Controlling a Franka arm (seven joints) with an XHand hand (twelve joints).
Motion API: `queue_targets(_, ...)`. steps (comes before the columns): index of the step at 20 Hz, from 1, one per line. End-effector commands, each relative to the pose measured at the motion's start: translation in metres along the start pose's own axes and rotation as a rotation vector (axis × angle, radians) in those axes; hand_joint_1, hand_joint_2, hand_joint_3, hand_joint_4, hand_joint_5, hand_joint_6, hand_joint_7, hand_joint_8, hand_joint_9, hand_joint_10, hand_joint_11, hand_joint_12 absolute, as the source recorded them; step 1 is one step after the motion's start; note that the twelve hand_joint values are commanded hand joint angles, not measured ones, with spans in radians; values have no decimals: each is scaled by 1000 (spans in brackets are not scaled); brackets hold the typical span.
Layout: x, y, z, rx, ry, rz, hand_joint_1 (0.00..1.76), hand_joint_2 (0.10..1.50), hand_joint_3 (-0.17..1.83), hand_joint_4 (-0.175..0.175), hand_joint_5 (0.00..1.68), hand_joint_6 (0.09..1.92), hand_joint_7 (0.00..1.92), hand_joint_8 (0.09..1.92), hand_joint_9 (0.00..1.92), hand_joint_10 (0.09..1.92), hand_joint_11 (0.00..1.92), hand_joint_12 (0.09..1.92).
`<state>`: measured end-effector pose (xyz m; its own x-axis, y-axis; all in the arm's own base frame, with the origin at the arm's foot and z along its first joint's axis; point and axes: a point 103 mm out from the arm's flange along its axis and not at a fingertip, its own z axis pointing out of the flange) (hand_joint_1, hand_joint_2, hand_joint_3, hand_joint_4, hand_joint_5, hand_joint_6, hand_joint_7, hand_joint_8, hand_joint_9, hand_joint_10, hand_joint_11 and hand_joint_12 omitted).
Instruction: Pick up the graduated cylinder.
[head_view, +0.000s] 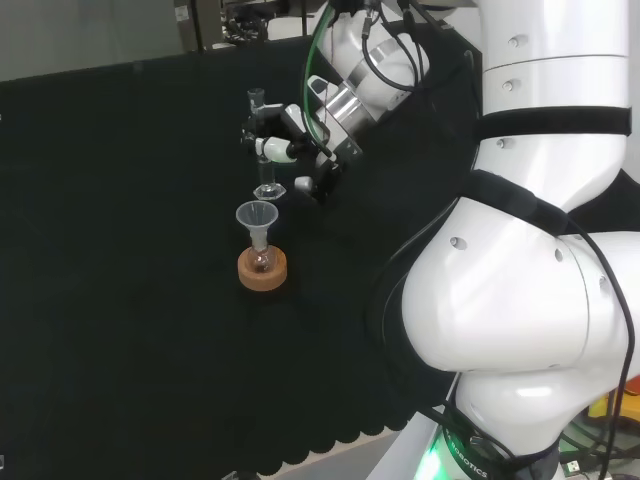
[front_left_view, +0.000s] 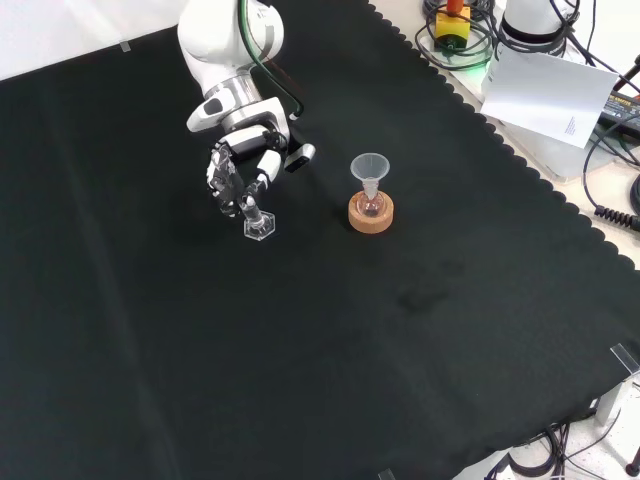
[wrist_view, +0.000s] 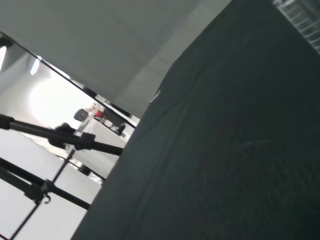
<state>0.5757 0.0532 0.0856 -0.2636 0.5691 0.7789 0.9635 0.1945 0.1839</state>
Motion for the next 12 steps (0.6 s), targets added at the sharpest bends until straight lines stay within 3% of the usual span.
queue_targets(1, 8, -3, -29, 2, -115, -5, 1119, 1135, -25, -92, 985, 1027, 1240, 356, 1423, 87, 1360, 709)
queue_targets(7, 24, -13, -64, 9, -178, -33, 1125, 1136, -38, -100, 994, 1013, 1270, 318, 1443, 87, 1377, 685)
queue_targets(12, 41, -31, -94, 27, -191, -43, 1126, 1137, -40, -102, 994, 1013, 1275, 317, 1446, 87, 1380, 684)
